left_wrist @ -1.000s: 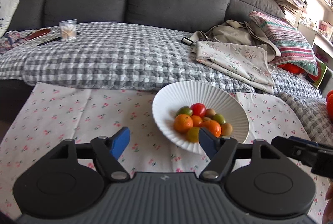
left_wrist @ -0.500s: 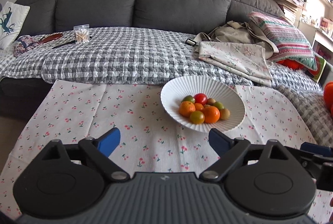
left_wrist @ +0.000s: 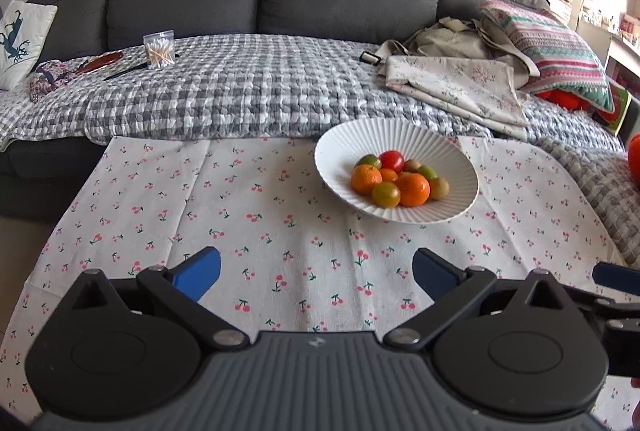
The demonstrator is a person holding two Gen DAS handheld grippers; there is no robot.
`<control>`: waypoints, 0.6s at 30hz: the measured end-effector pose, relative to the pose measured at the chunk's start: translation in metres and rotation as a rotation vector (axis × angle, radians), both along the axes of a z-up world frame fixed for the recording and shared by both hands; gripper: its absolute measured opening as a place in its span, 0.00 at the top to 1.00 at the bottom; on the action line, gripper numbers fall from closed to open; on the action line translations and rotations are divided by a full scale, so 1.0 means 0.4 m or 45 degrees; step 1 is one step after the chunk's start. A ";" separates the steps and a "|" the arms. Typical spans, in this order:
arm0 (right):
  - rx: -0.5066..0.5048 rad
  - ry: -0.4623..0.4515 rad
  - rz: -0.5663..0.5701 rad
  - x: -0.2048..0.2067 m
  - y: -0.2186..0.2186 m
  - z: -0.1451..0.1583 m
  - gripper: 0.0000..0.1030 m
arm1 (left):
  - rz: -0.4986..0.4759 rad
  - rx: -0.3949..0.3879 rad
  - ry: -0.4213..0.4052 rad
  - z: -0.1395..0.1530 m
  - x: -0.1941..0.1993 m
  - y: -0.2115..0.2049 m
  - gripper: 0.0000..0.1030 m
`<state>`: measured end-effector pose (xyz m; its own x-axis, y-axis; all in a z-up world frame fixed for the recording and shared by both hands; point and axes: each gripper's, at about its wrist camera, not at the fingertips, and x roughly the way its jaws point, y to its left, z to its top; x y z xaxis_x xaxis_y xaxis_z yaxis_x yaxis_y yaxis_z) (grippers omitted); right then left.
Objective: Organize fruits
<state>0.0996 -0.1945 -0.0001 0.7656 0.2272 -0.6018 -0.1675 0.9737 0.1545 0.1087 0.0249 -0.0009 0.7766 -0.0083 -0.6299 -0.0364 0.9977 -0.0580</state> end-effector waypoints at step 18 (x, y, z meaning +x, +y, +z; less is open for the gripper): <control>-0.073 -0.007 -0.026 0.003 0.008 -0.014 0.01 | -0.013 0.006 0.045 -0.019 0.011 -0.009 0.01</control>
